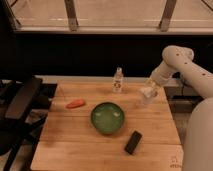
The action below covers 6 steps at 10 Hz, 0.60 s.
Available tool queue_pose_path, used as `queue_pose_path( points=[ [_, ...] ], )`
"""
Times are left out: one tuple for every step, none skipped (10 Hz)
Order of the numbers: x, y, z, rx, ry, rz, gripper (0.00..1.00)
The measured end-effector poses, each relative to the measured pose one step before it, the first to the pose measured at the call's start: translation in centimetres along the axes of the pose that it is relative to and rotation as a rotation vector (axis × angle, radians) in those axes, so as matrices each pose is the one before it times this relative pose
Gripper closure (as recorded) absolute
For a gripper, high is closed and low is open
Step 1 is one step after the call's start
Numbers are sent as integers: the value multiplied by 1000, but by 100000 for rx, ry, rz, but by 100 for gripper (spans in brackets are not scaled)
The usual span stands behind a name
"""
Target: Place the white sponge in the ceramic cup
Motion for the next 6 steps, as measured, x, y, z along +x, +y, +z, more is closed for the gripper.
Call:
queue_pose_path(
  points=[
    [-78,212,269,-783,-536,394,20],
    [-123,90,224,-495,-423,105,20],
    [-27,377,-30,-228,-331,330,20],
    [-84,-3,-506,1068,174,-349,20],
    [-140,-202,-613,1581,494,-672,20],
    [-312,-718,-1483,3280,682,-707,24]
  ],
)
